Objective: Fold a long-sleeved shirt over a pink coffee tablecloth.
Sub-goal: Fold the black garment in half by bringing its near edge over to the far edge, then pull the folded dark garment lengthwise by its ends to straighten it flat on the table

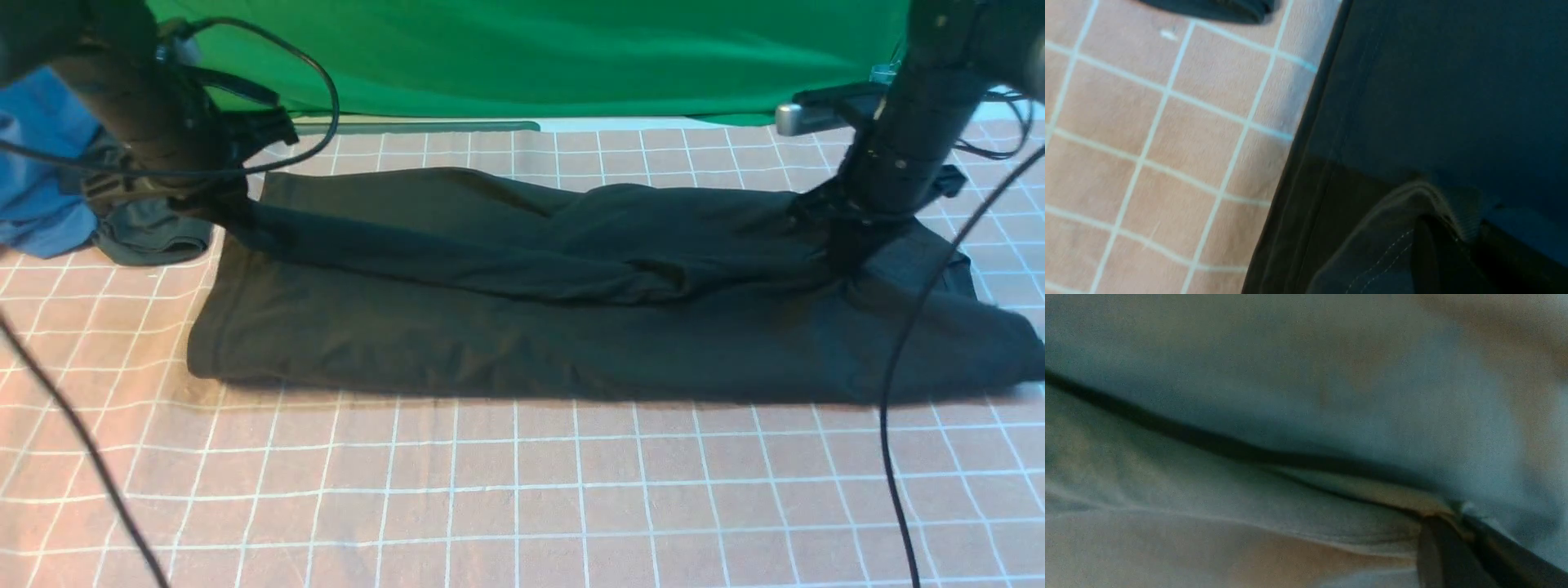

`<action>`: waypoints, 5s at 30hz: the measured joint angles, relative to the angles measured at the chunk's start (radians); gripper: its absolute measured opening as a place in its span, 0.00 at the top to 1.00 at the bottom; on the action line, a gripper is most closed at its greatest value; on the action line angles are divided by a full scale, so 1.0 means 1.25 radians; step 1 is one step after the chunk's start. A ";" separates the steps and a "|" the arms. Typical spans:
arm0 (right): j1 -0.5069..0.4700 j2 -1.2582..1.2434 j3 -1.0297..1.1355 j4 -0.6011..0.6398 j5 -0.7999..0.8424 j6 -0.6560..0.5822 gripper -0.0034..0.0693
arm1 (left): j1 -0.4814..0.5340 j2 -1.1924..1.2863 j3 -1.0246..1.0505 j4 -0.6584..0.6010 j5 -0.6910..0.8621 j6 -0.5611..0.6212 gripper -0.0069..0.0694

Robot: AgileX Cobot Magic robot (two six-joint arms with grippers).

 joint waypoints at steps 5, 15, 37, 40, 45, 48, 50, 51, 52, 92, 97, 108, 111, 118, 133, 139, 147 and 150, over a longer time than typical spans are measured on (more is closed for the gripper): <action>0.008 0.025 -0.066 -0.004 0.001 0.003 0.61 | 0.000 0.047 -0.032 0.000 0.017 0.003 0.87; 0.152 -0.078 0.036 0.015 -0.004 -0.118 0.24 | 0.006 0.051 -0.042 0.009 0.049 0.005 0.87; 0.241 -0.018 0.064 -0.031 -0.213 0.009 0.84 | 0.007 0.051 -0.042 0.009 0.064 0.018 0.87; 0.241 -0.017 0.048 -0.032 -0.204 -0.003 0.89 | 0.008 0.051 -0.043 0.009 0.061 0.019 0.87; 0.233 -0.017 -0.021 -0.034 -0.192 -0.006 0.90 | 0.025 0.051 -0.066 0.000 0.056 0.019 0.87; 0.218 -0.017 -0.049 -0.034 -0.195 -0.006 0.90 | 0.030 0.051 -0.078 -0.002 0.043 0.019 0.87; 0.206 -0.017 -0.059 -0.033 -0.206 -0.006 0.90 | 0.031 0.051 -0.082 -0.004 0.027 0.019 0.87; 0.197 -0.017 -0.062 -0.033 -0.219 -0.006 0.90 | 0.031 0.051 -0.082 -0.010 0.011 0.019 0.87; 0.192 -0.017 -0.063 -0.033 -0.233 -0.005 0.90 | 0.031 0.051 -0.082 -0.016 -0.004 0.019 0.87; 0.181 0.067 -0.064 -0.067 -0.574 -0.012 0.64 | 0.031 0.176 -0.130 0.194 -0.287 -0.103 0.50; 0.181 -0.033 -0.064 -0.087 -0.442 -0.011 0.72 | 0.031 0.119 -0.130 0.118 -0.159 -0.069 0.50; 0.181 -0.095 -0.065 -0.088 -0.294 -0.012 0.89 | -0.079 0.168 -0.132 -0.110 -0.116 0.121 0.89; 0.177 -0.092 -0.065 -0.090 -0.233 -0.030 0.89 | -0.089 0.217 -0.132 -0.122 -0.120 0.108 0.89; 0.089 -0.108 -0.065 -0.091 -0.039 -0.048 0.89 | -0.032 0.182 -0.131 -0.123 -0.047 0.125 0.89; -0.091 -0.019 -0.024 0.075 -0.108 -0.171 0.48 | 0.007 0.082 0.105 -0.199 -0.115 0.178 0.89; -0.074 0.042 -0.024 0.086 -0.184 -0.202 0.40 | 0.007 0.087 0.115 -0.201 -0.147 0.184 0.89; -0.042 0.072 -0.024 0.086 -0.190 -0.255 0.39 | 0.007 0.087 0.117 -0.204 -0.155 0.187 0.89; -0.029 0.077 -0.024 0.085 -0.176 -0.257 0.42 | 0.007 0.087 0.117 -0.204 -0.156 0.187 0.89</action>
